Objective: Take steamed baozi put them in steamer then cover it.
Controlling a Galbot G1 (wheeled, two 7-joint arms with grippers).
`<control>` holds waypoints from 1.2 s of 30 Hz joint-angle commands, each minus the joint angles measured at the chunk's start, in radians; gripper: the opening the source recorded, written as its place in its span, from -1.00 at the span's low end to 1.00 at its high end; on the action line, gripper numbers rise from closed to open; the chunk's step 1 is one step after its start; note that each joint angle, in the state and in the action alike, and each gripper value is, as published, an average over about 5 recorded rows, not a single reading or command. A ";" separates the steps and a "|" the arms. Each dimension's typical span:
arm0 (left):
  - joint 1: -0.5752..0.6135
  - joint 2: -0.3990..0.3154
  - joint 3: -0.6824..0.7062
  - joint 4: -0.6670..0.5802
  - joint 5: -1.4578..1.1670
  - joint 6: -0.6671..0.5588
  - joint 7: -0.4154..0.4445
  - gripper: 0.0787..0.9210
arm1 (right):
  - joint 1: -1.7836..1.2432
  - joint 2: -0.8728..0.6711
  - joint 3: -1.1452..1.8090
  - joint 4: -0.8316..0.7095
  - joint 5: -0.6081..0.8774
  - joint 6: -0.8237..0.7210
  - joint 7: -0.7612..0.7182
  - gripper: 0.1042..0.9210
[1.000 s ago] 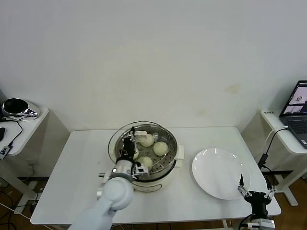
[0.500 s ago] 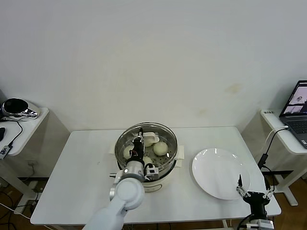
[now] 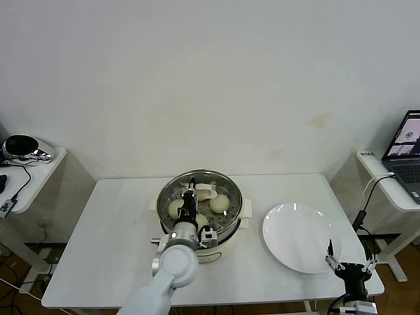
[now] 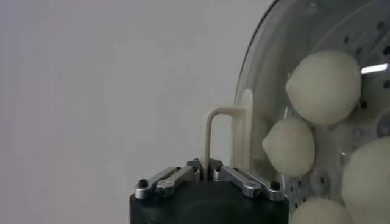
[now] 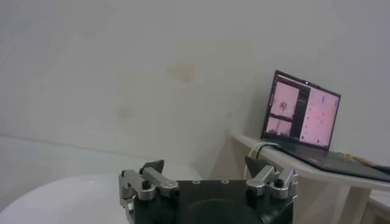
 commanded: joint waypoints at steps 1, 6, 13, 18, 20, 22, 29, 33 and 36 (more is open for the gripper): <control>0.011 -0.007 0.000 0.011 0.009 -0.001 0.000 -0.83 | 0.001 0.000 0.000 0.000 -0.001 0.001 -0.001 0.76; 0.012 -0.013 -0.001 0.010 0.003 -0.001 -0.004 -0.83 | 0.001 0.000 -0.001 0.000 -0.002 0.001 -0.002 0.76; 0.032 -0.013 -0.005 -0.019 -0.007 -0.010 -0.009 -0.74 | 0.001 0.001 -0.004 -0.001 -0.004 0.002 -0.002 0.76; 0.096 0.008 -0.014 -0.109 -0.021 -0.022 -0.024 -0.40 | -0.001 0.002 -0.006 -0.002 -0.006 0.002 -0.003 0.76; 0.139 0.024 -0.020 -0.169 -0.032 -0.025 -0.036 -0.28 | -0.002 0.002 -0.005 -0.003 -0.007 0.002 -0.003 0.76; 0.192 0.046 -0.033 -0.248 -0.054 -0.034 -0.052 -0.14 | -0.003 0.002 -0.005 -0.005 -0.007 0.003 -0.002 0.76; 0.486 0.132 -0.202 -0.502 -0.384 -0.176 -0.268 0.34 | -0.002 -0.001 -0.014 -0.004 -0.010 0.003 -0.005 0.76; 0.693 0.118 -0.449 -0.512 -0.890 -0.417 -0.450 0.61 | -0.008 -0.007 -0.037 -0.001 -0.010 0.007 -0.010 0.76; 0.814 0.078 -0.622 -0.470 -1.255 -0.588 -0.465 0.74 | -0.024 -0.023 -0.067 0.005 -0.001 0.009 -0.017 0.76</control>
